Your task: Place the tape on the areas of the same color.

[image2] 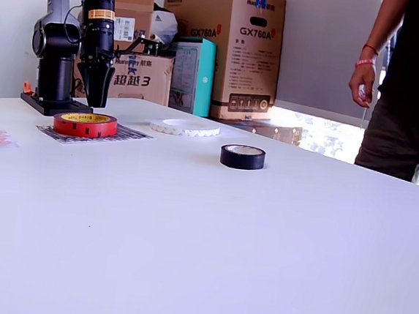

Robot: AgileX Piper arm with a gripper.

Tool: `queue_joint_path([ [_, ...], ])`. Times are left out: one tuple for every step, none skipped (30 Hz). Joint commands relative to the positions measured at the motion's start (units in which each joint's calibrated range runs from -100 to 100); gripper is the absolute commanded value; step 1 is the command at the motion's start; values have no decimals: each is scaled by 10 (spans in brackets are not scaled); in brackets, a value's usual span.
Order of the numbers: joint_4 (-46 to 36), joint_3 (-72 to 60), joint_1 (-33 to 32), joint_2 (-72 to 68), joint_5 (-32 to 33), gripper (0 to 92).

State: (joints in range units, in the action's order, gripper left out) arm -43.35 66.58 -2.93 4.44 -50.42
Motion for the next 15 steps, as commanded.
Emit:
queue_joint_path([
  [2, 0, 1, -2, 3, 628],
  [4, 0, 3, -2, 3, 628],
  [5, 0, 4, -2, 3, 628],
  [5, 0, 5, -2, 3, 628],
  [5, 0, 8, -2, 3, 628],
  [5, 0, 10, -3, 2, 628],
  [5, 0, 11, -3, 1, 628],
  [5, 0, 12, -3, 1, 628],
  [5, -2, 13, -7, 1, 628],
  [5, -5, 13, -14, 2, 628],
  [6, -7, 13, -22, 2, 628],
  [7, -9, 13, -29, 2, 628],
  [7, -13, 13, -36, 2, 628],
  [7, -17, 13, -42, 3, 628],
  [7, -21, 13, -48, 3, 628],
])
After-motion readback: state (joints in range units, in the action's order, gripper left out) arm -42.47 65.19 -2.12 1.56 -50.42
